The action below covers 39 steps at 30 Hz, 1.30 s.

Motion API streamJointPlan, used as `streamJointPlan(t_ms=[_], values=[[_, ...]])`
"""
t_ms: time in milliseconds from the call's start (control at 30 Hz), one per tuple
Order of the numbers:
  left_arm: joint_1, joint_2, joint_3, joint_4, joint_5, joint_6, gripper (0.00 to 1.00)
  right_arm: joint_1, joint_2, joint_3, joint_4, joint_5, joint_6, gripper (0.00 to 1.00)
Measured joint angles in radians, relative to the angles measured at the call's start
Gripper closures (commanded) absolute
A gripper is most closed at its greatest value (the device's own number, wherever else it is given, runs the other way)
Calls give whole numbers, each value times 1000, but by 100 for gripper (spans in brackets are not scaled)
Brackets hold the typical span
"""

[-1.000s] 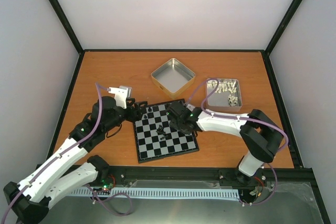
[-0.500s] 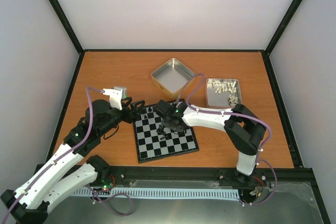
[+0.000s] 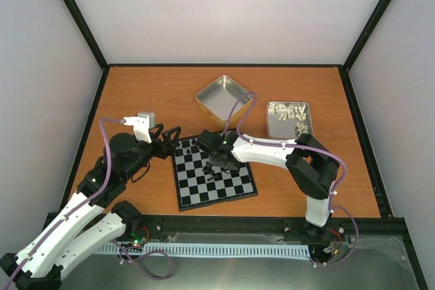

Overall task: Set up the chess pieces on the board
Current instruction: Pick up the chess piece from the chessboard.

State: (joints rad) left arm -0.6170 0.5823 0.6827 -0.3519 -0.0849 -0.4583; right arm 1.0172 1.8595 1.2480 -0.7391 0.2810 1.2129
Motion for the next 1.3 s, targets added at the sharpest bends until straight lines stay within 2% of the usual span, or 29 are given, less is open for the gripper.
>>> streamJointPlan(t_ms=[633, 933, 1167, 1300], values=[[0, 0, 0, 0, -19, -3, 27, 0, 13, -2, 8, -46, -98, 69], [0, 2, 0, 0, -20, -3, 26, -6, 36, 28, -6, -33, -117, 82], [0, 2, 0, 0, -24, -4, 27, -8, 39, 31, -9, -29, -118, 79], [0, 2, 0, 0, -25, -4, 27, -9, 45, 37, -7, -27, -117, 82]])
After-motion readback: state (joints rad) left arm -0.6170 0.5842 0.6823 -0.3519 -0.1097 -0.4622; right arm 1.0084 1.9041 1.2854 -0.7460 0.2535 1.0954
